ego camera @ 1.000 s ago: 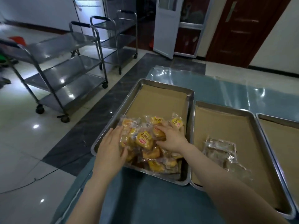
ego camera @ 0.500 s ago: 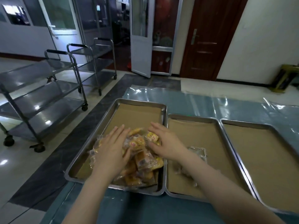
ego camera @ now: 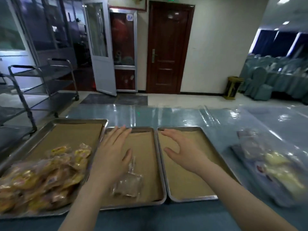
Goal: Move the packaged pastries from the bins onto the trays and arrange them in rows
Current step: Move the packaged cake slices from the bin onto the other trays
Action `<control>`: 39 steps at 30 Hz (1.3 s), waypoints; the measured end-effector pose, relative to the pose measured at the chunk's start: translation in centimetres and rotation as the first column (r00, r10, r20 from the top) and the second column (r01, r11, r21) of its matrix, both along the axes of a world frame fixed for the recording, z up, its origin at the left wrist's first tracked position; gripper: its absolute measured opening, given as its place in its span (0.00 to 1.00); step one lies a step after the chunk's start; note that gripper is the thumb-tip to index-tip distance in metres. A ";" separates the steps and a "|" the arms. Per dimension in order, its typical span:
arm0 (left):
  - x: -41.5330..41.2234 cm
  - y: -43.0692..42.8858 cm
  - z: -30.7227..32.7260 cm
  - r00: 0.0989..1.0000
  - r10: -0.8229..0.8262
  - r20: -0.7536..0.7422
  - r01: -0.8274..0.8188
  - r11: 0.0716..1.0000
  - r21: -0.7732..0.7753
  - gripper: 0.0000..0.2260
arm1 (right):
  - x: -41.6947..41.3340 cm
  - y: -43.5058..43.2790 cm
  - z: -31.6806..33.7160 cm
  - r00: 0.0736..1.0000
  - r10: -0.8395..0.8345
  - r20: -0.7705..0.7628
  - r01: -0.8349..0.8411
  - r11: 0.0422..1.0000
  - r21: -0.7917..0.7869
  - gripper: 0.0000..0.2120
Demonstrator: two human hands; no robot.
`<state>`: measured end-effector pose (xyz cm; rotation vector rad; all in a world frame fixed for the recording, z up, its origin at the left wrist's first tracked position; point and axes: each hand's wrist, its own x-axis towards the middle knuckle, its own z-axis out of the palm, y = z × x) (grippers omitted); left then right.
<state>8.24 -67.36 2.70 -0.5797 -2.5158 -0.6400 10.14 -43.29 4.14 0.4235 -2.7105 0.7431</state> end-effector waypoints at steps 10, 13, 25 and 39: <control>3.1 19.2 1.1 0.983 -0.184 0.024 0.184 0.983 0.003 0.27 | 5.1 19.5 2.0 0.987 -0.158 -0.032 0.158 0.987 0.002 0.21; 2.1 23.1 1.6 0.969 -0.247 0.001 0.246 0.969 0.027 0.28 | 5.3 23.5 2.1 0.976 -0.211 -0.056 0.213 0.977 0.022 0.22; 0.2 42.0 2.0 0.912 -0.409 0.043 0.407 0.912 0.043 0.24 | 5.4 44.4 2.2 0.933 -0.354 -0.065 0.358 0.932 0.063 0.17; 0.9 62.3 -2.1 0.903 -0.086 0.421 0.113 0.993 -0.039 0.40 | -5.1 63.4 -3.2 0.896 -0.222 0.384 0.093 0.941 0.326 0.18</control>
